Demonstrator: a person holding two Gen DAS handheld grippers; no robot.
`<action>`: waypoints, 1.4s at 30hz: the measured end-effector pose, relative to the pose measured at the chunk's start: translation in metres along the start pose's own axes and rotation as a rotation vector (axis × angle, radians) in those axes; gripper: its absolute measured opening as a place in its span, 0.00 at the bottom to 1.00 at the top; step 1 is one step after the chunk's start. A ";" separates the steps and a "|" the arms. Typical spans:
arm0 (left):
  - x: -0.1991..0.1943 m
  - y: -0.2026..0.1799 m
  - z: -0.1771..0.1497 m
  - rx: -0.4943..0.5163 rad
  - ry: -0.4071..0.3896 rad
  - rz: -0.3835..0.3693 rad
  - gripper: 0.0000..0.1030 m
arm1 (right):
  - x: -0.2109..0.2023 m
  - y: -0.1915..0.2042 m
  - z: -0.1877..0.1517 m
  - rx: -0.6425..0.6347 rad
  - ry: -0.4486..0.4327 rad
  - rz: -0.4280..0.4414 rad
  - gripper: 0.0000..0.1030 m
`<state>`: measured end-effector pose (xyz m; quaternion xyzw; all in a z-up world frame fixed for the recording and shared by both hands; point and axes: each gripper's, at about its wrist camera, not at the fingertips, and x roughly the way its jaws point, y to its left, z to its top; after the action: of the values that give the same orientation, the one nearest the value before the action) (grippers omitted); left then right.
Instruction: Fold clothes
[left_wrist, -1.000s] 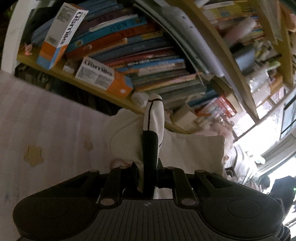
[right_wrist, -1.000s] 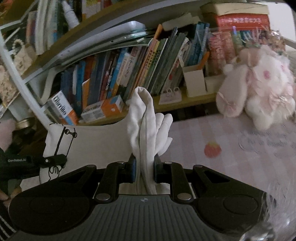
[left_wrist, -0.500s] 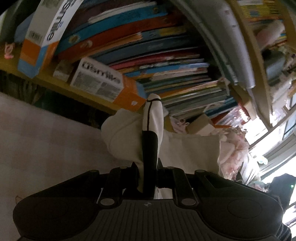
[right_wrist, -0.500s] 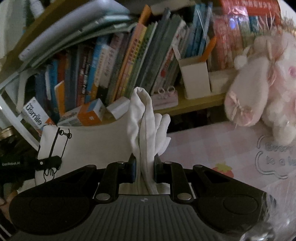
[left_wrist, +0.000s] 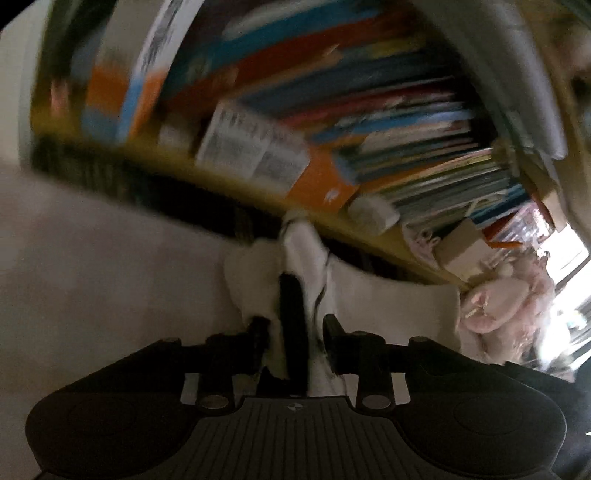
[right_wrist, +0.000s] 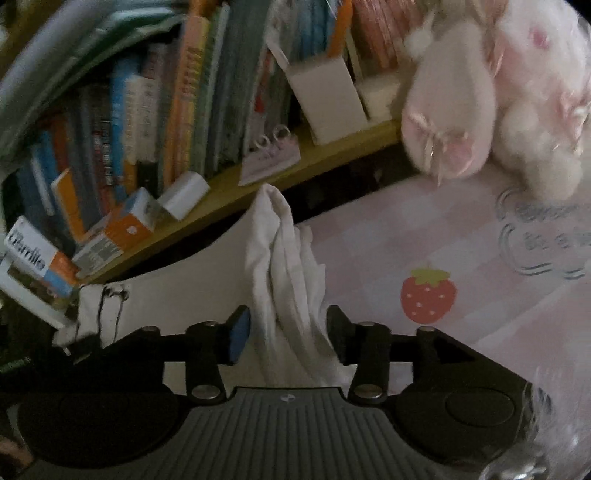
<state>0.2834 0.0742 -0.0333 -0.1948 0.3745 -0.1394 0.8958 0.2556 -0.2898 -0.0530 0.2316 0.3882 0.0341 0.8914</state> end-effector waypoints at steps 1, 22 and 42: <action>-0.010 -0.007 -0.004 0.038 -0.018 0.005 0.50 | -0.011 0.003 -0.006 -0.021 -0.019 -0.002 0.48; -0.127 -0.098 -0.146 0.195 -0.076 0.334 0.89 | -0.161 0.031 -0.148 -0.263 -0.166 -0.197 0.70; -0.165 -0.119 -0.175 0.220 -0.147 0.422 0.96 | -0.196 0.045 -0.164 -0.381 -0.203 -0.176 0.86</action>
<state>0.0316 -0.0085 0.0096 -0.0231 0.3231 0.0255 0.9457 0.0085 -0.2342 0.0025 0.0268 0.3017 0.0056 0.9530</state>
